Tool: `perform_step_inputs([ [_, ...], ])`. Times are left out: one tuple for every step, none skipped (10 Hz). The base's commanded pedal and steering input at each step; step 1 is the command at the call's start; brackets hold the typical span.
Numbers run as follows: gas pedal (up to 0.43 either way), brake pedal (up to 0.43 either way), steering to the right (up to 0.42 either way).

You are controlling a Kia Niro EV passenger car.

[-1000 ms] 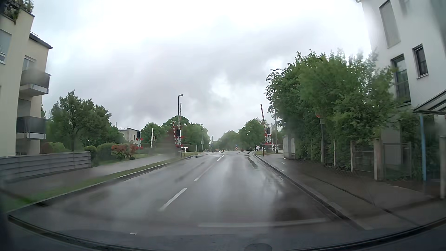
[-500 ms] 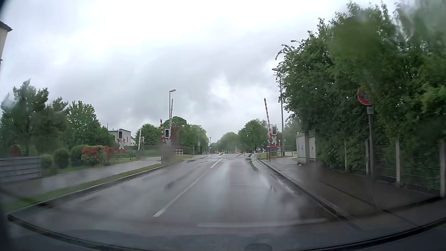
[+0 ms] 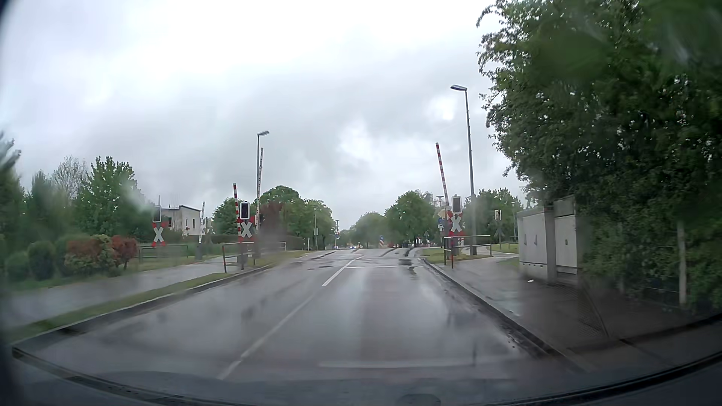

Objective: Follow the waypoints while adhering to traffic rules and regulations

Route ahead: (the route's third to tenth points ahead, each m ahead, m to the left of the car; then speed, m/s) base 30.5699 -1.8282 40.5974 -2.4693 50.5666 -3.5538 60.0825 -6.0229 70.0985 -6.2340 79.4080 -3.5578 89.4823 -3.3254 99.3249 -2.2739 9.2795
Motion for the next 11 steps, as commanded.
perform_step_inputs([
  [0.000, 0.000, 0.000],
  [0.000, 0.000, 0.000],
  [0.000, 0.000, 0.000],
  [0.000, 0.000, 0.000],
  [0.000, 0.000, 0.000],
  [0.000, 0.000, 0.001],
  [0.000, 0.000, 0.005],
  [0.000, 0.000, 0.006],
  [0.020, 0.000, 0.006],
  [0.039, 0.000, 0.006],
  [0.039, 0.000, 0.006],
])
